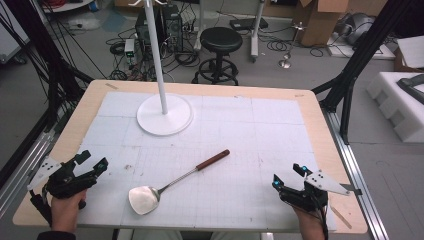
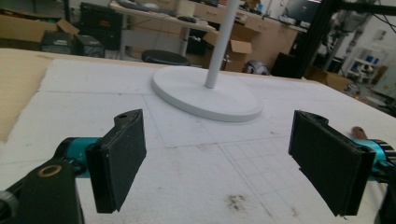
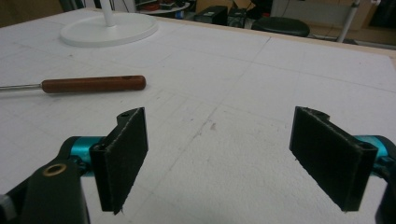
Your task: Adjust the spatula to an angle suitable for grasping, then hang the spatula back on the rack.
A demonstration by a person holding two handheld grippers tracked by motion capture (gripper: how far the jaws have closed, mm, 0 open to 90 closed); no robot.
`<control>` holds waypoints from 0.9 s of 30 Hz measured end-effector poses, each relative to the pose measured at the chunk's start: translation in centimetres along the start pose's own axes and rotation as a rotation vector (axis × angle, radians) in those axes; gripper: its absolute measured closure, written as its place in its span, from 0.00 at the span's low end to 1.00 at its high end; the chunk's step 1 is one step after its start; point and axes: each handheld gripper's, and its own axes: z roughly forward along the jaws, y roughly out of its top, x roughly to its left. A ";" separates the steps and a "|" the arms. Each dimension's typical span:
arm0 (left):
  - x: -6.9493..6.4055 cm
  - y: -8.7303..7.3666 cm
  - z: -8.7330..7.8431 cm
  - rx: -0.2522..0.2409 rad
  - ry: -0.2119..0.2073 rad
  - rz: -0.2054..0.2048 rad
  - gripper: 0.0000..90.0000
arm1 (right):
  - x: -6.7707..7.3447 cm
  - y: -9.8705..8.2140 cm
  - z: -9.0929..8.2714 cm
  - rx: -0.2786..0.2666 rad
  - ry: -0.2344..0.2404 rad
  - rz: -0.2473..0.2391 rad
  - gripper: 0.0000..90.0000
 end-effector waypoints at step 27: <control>-7.0 5.0 3.2 0.160 -0.292 0.129 0.26 | 0.3 0.1 0.2 -0.011 0.020 0.015 0.17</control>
